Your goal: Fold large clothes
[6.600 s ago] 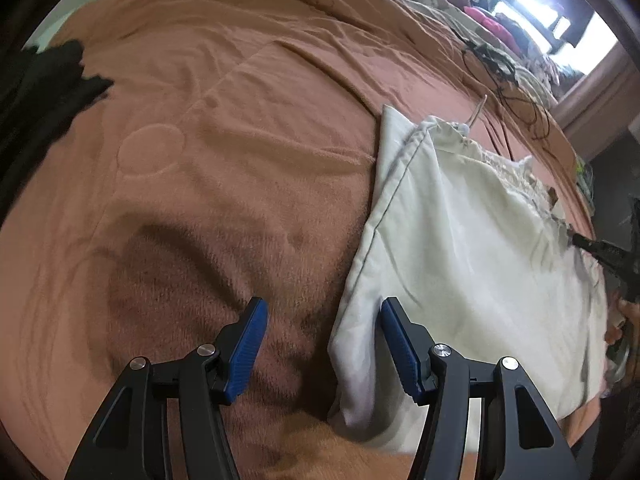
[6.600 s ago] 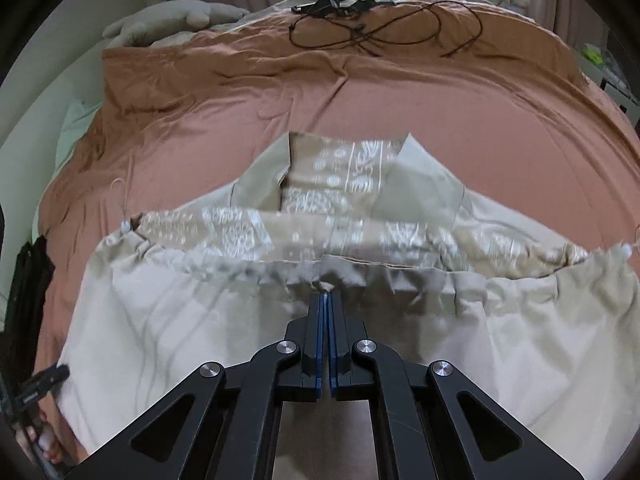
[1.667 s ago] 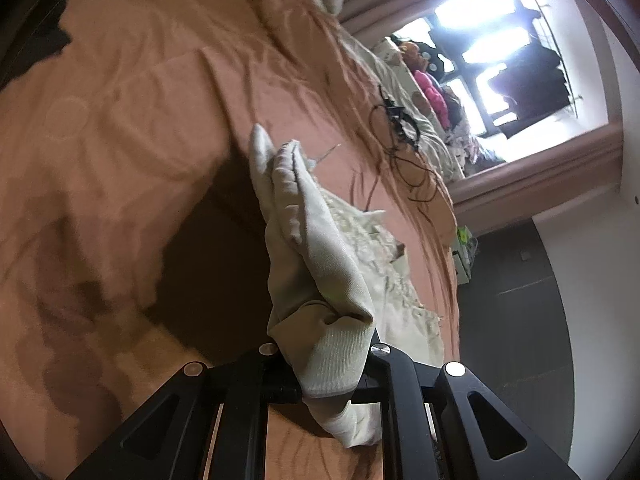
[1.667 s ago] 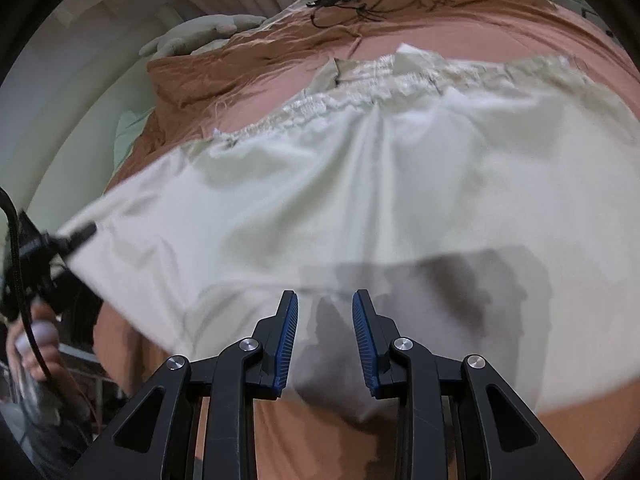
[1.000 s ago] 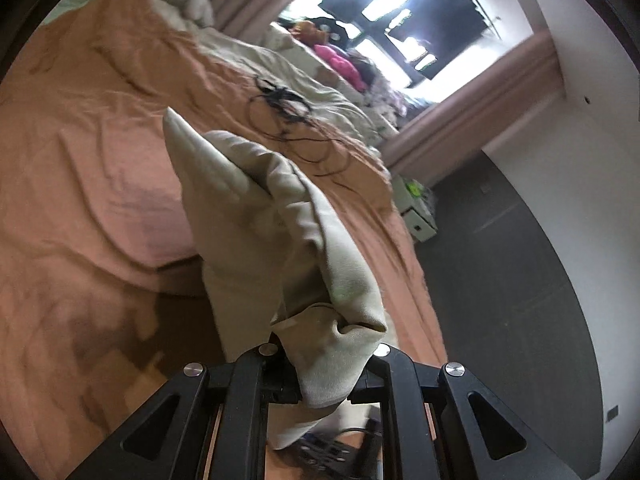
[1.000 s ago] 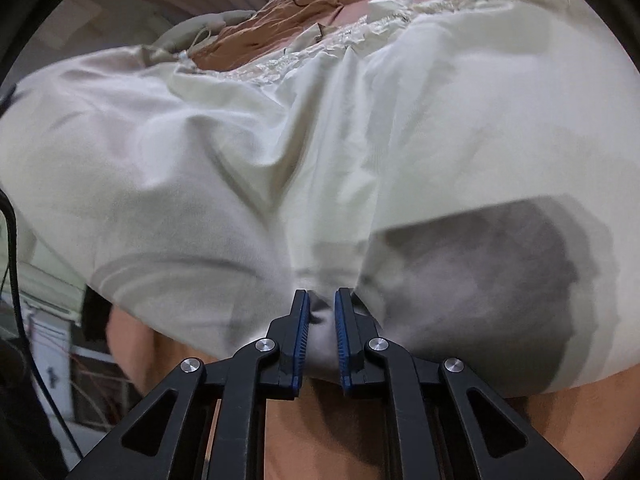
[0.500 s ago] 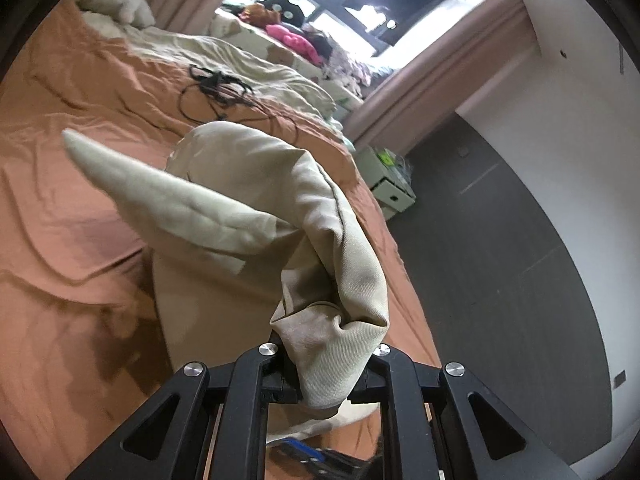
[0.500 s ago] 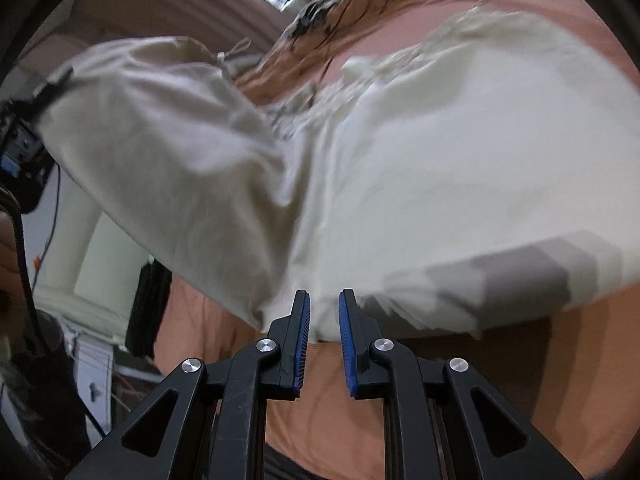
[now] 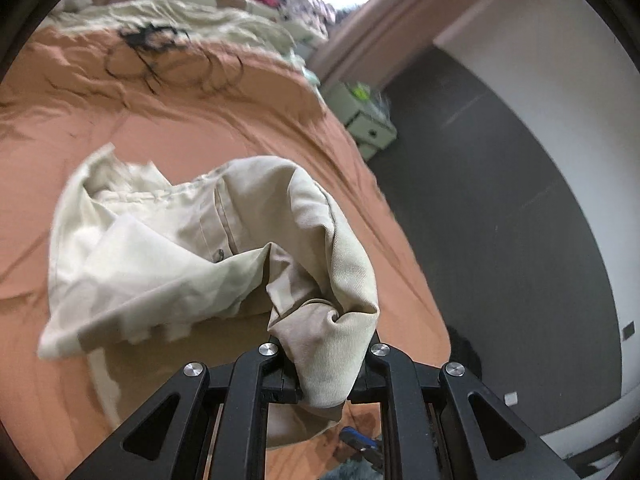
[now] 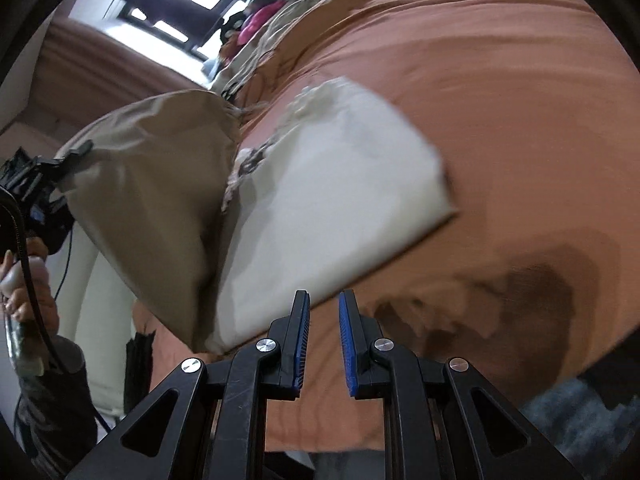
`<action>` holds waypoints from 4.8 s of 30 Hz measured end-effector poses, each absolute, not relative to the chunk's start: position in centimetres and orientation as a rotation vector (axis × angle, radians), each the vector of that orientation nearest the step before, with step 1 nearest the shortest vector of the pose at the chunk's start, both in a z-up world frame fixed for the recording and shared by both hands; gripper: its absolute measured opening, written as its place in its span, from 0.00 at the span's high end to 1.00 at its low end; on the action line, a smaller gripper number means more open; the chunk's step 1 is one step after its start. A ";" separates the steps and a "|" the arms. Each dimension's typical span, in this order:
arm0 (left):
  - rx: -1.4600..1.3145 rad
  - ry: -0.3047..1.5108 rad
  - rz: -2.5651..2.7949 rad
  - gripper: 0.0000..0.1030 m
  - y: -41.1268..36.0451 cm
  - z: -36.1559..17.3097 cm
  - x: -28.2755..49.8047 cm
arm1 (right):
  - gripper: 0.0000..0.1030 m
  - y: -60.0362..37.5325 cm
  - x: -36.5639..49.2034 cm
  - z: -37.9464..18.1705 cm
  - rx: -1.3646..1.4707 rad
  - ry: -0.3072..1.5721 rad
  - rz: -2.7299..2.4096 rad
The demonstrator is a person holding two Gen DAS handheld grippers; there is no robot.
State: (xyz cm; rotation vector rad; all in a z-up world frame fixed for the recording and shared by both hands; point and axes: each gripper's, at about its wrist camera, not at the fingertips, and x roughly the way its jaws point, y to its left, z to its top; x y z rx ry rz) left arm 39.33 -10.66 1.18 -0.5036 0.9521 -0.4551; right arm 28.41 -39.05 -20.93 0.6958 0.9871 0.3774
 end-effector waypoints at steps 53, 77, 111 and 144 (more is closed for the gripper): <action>-0.523 1.193 -0.161 0.58 -0.5 -17.1 34.0 | 0.89 -40.0 35.7 -20.6 0.679 0.920 0.372; -0.568 1.113 -0.281 0.66 -0.3 -16.4 33.8 | 0.42 -34.0 35.4 -13.6 0.170 0.909 0.358; -0.669 1.070 -0.130 0.66 10.5 -16.8 30.1 | 0.94 -21.0 43.5 -7.8 -0.244 0.817 0.470; -0.512 1.104 -0.164 0.65 3.7 -15.0 41.2 | 0.42 -35.4 60.0 -16.1 0.285 1.047 0.320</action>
